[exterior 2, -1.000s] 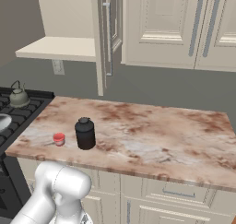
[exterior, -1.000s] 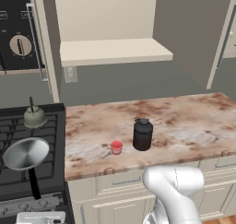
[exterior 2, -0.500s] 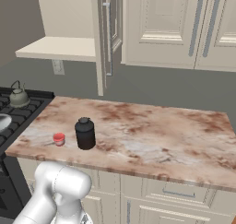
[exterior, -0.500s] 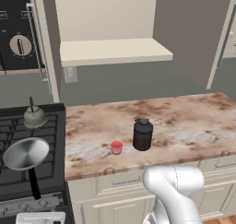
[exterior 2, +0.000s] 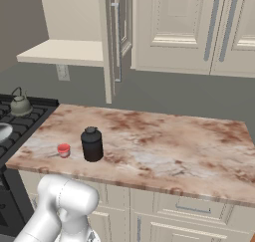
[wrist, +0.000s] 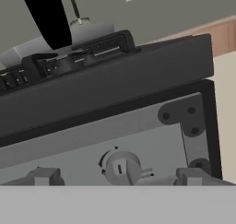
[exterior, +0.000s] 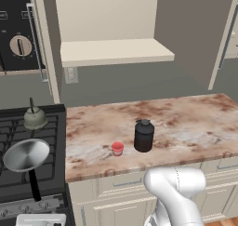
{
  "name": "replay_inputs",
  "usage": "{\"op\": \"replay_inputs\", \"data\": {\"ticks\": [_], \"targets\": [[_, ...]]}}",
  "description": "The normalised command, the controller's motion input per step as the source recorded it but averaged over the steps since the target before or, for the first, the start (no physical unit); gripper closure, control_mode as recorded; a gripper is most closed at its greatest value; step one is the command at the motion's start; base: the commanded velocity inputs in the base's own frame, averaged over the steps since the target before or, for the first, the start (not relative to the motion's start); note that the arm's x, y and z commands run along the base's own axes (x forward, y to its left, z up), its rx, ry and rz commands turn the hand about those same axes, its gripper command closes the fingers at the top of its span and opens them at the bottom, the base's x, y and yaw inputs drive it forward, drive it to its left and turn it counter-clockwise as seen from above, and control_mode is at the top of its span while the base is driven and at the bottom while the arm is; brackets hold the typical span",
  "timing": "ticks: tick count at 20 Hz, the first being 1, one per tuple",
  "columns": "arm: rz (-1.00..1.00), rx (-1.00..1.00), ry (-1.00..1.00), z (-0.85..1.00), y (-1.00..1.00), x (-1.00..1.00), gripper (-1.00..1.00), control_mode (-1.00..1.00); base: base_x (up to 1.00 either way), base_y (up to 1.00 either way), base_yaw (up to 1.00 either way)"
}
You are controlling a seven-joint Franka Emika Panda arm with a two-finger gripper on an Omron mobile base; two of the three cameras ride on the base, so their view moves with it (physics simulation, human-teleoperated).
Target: Pick the pan from the cabinet and place it on the stove. Then turn on the stove burner for the pan.
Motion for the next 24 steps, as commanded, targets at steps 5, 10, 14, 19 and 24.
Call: {"op": "replay_inputs", "data": {"ticks": [5,10,14,19,24], "targets": [[0.0,-0.04,0.0,0.0,0.0,0.08,-1.0,-1.0,0.0,0.0,0.0],[0.0,-0.09,0.0,0.0,0.0,0.13,-1.0,-1.0,0.0,0.0,0.0],[0.0,-0.08,0.0,0.0,0.0,0.12,-1.0,-1.0,0.0,0.0,0.0],[0.0,-0.07,0.0,-0.03,0.02,0.08,-1.0,-1.0,0.0,0.0,0.0],[0.0,-0.06,0.0,-0.13,0.06,0.02,-1.0,-1.0,0.0,0.0,0.0]]}}
